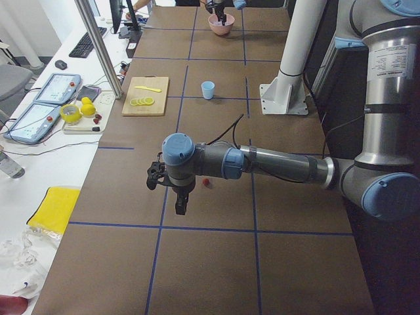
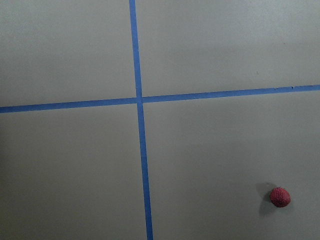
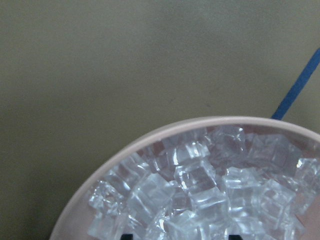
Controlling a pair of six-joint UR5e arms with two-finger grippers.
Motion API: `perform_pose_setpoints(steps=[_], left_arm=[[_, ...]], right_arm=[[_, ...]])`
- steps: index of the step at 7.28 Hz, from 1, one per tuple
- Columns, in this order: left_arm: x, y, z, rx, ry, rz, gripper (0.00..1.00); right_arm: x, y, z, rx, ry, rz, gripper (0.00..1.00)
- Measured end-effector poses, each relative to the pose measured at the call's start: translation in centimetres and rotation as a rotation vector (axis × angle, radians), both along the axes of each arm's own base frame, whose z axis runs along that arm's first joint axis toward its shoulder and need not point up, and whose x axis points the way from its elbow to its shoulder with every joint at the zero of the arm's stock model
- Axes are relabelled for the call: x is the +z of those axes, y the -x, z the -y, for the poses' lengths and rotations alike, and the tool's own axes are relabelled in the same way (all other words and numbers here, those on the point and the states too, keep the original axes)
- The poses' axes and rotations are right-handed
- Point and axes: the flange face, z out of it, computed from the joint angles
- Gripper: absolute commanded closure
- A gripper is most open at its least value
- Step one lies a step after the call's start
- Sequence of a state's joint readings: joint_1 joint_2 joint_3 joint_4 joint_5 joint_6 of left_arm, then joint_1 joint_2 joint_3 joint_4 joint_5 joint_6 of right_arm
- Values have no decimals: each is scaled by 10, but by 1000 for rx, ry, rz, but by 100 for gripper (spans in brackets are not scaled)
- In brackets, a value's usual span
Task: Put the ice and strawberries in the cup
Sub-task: 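Grasp another ice cube from the pink bowl with the right gripper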
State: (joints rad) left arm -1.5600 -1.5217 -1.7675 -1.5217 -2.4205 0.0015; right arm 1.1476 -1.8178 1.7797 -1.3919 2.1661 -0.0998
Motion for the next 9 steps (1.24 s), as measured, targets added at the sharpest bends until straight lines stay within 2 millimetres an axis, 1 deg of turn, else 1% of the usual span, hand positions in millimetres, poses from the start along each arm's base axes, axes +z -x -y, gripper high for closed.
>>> perform_pose_setpoints(steps=[1,3,5,6,7,8,9], left_arm=[[0,0,0,0,-1,0,0],[-2,0,0,0,-3,-1,0],[-3,0,0,0,-7,-2,0],[-4,0,0,0,-7,-2,0],[-4,0,0,0,-7,-2,0],[-4,0,0,0,-7,-2,0],[-4,0,0,0,-8,-2,0]], right_arm=[[1,0,0,0,2,-1,29],[2,0,0,0,4,-2,36],[3,0,-1,0,6,-3,59],[4,0,-1,-1,6,-3,68],[4,0,-1,-2,5,-3,80],[4,-1,-1,-3,5,-3,89],[4,-1,-2,-4,4,-2,93]])
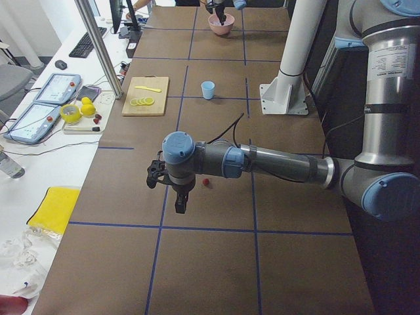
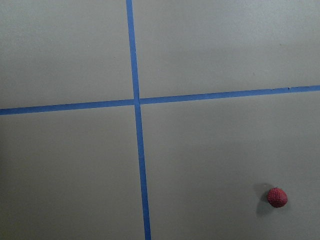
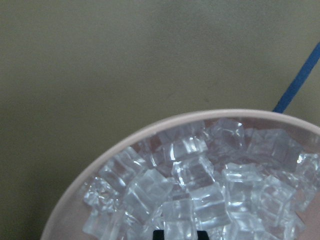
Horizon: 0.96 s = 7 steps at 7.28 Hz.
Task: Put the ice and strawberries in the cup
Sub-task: 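Grasp another ice cube from the pink bowl with the right gripper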
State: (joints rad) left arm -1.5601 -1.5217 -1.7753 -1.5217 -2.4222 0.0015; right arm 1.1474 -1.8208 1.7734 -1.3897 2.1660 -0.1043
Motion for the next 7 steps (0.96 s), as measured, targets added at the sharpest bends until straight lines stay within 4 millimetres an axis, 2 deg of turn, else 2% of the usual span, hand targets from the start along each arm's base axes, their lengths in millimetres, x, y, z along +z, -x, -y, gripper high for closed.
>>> perform_pose_setpoints(steps=[1,3,5,7], left_arm=[[-1,0,0,0,-1,0,0],[-3,0,0,-1,-1,0,0],[-3,0,0,0,0,0,0],[-3,0,-1,-1,3,0,0]], right_arm=[[-1,0,0,-1,-3,1,97],[-11,-1,0,0,-21,12,97],[-39,-8,-4,10,-56,38,97],[-76,-23,-15,36,-69,46,97]])
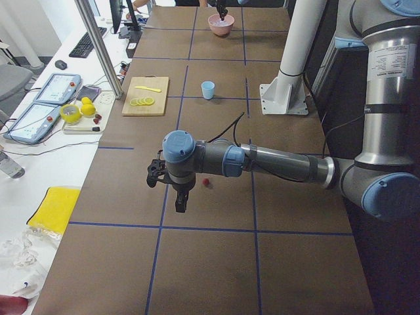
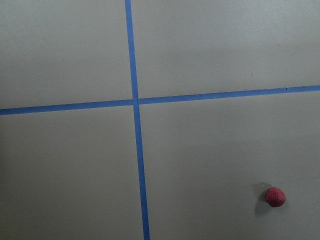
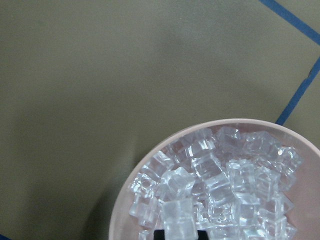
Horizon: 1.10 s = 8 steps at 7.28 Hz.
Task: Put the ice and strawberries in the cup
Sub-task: 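Grasp another ice cube from the pink bowl with the right gripper, then carry the second ice cube with the right gripper over the cup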
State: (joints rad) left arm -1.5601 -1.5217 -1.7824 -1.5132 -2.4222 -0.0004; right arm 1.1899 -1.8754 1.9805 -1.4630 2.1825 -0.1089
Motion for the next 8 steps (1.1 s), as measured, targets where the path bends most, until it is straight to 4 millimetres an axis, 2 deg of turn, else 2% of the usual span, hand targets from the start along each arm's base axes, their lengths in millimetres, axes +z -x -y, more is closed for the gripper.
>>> perform_pose_setpoints(steps=[2,4,6,8], left_arm=[[0,0,0,0,1,0,0],[1,0,0,1,3,0,0],[4,0,0,1,8,0,0],[7,-1,0,4,16,-14,0]], right_arm=[[-46,-15,0,38,-2,2,98],[-102,-19,18,63,-16,13,98],[-174,-4,62,72,-22,31,98],[-254,25,102,92,12,76,98]])
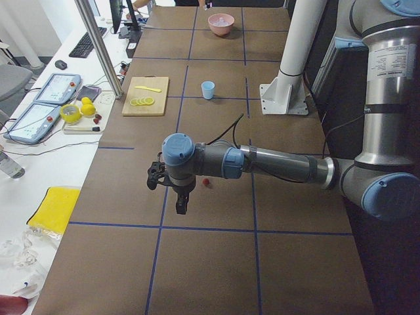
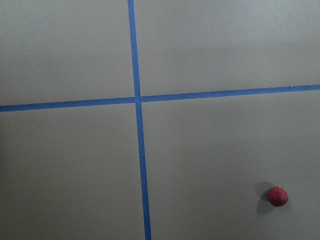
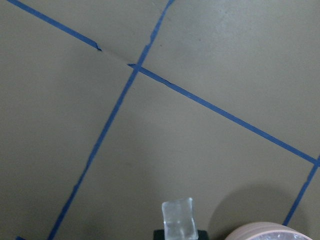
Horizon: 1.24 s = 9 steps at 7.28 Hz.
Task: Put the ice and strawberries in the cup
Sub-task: 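Carry the second ice cube with the right gripper over the cup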
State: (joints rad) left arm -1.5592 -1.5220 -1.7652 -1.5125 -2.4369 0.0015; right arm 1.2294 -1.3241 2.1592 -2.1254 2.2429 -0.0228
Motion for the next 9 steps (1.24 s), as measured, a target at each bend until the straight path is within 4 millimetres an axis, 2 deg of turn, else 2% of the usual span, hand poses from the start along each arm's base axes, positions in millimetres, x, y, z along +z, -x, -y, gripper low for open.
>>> perform_pose_setpoints(steps=[2,4,5,7,9], left_arm=[[1,-1,0,1,4,-6,0],[3,-1,0,1,8,-7,0],[3,-1,0,1,8,-7,0],[5,-1,0,2,12,-7,0],[8,-1,1,1,18,-7,0]], right_arm=[[-68,66,16,43,65,37,98],[-127,154,15,87,153,66,98],[-149,199,8,110,181,77,98],[-177,287,-14,147,205,71,98],[-197,371,-28,189,214,52,98]])
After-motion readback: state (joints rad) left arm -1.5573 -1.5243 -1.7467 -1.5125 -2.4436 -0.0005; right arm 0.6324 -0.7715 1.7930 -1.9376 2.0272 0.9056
